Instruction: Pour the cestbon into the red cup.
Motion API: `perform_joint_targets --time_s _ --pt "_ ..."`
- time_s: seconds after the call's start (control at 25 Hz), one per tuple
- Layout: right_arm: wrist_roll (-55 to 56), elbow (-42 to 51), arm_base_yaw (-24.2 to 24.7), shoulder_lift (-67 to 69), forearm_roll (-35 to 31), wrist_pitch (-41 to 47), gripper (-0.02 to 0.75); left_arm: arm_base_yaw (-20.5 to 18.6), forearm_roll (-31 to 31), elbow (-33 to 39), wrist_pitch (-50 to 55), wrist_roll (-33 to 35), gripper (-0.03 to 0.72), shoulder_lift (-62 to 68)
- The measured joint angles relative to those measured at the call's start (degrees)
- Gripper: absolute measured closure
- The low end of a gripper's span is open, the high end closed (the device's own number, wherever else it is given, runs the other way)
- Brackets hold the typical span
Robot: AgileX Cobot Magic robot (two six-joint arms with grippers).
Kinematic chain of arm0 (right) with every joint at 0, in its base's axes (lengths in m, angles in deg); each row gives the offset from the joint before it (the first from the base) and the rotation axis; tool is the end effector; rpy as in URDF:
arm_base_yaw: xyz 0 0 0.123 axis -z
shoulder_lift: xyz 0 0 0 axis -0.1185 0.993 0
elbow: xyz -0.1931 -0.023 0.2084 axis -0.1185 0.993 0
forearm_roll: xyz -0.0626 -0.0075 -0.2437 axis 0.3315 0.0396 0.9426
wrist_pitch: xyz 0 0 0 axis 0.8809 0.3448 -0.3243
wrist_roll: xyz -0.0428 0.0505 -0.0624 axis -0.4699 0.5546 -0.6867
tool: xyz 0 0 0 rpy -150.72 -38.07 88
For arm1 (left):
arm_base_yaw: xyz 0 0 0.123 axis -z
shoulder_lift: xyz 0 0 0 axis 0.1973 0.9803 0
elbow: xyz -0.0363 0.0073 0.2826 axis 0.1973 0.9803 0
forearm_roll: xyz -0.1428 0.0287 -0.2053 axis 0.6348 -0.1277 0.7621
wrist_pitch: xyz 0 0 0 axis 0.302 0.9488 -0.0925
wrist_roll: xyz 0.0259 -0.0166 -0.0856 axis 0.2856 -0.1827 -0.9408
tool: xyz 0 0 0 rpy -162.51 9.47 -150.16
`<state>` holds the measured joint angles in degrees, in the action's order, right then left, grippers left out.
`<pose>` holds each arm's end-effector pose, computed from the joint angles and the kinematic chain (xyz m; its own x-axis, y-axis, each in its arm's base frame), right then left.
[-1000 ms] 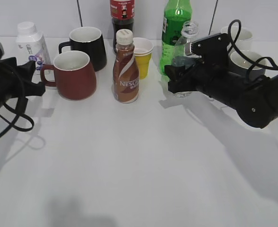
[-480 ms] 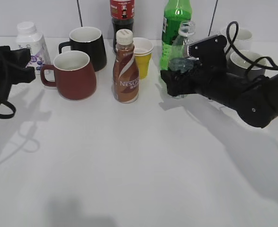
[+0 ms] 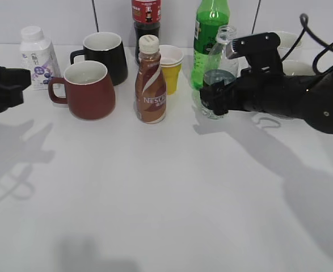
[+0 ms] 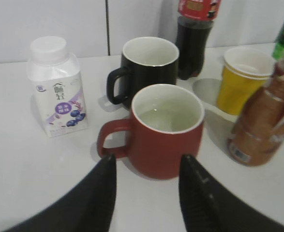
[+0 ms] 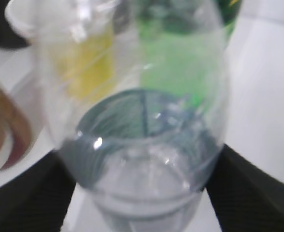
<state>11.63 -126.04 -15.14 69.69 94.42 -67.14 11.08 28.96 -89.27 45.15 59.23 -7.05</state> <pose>0.3445 0.1533 0.1509 -0.4132 -0.1478 -0.8986 -0.4866 0.8699 0.0807 0.2186 -0.0820 0.2444 -0.3599 0.0344 -0.9323 0.2698 0.9605 -0.0687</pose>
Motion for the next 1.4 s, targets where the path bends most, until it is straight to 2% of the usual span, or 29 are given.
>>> perform_joint_targets --time_s 0.16,0.56,0.76,0.92,1.0,1.12,1.24,1.32,1.4 --pt "6.02 0.00 0.00 -2.00 4.90 5.78 0.134 0.00 0.45 -0.28 6.79 0.00 0.358 -5.00" --pt "9.29 0.00 -0.55 -8.54 5.79 28.51 0.148 0.00 -0.25 -9.96 40.87 -0.05 0.358 -12.41" --pt "8.96 0.00 -4.52 -12.60 5.50 38.66 0.164 0.00 -2.56 -14.30 54.94 -0.05 0.358 -14.24" --pt "7.51 0.00 -9.39 -15.64 5.21 48.33 0.185 0.00 -4.34 -15.10 63.83 -0.05 0.358 -17.07" --pt "5.12 -0.04 -11.39 -17.23 2.53 54.08 0.192 0.00 -5.15 -15.10 68.98 -0.05 0.358 -19.10" --pt "-3.80 -0.04 -12.86 -20.47 -6.40 60.84 0.217 0.00 -7.08 -15.16 75.95 -0.11 0.357 -24.74" --pt "-11.61 -0.04 -13.20 -25.09 -14.24 62.43 0.240 0.00 -11.40 -15.29 80.99 -2.78 0.356 -29.32" --pt "-13.64 -0.23 -13.20 -29.17 -13.40 62.49 0.246 0.00 -15.78 -15.29 82.89 -7.11 0.356 -32.60" --pt "-12.21 -0.34 -13.20 -32.95 -8.42 63.67 0.248 0.00 -20.28 -15.29 83.61 -11.01 0.356 -35.84"
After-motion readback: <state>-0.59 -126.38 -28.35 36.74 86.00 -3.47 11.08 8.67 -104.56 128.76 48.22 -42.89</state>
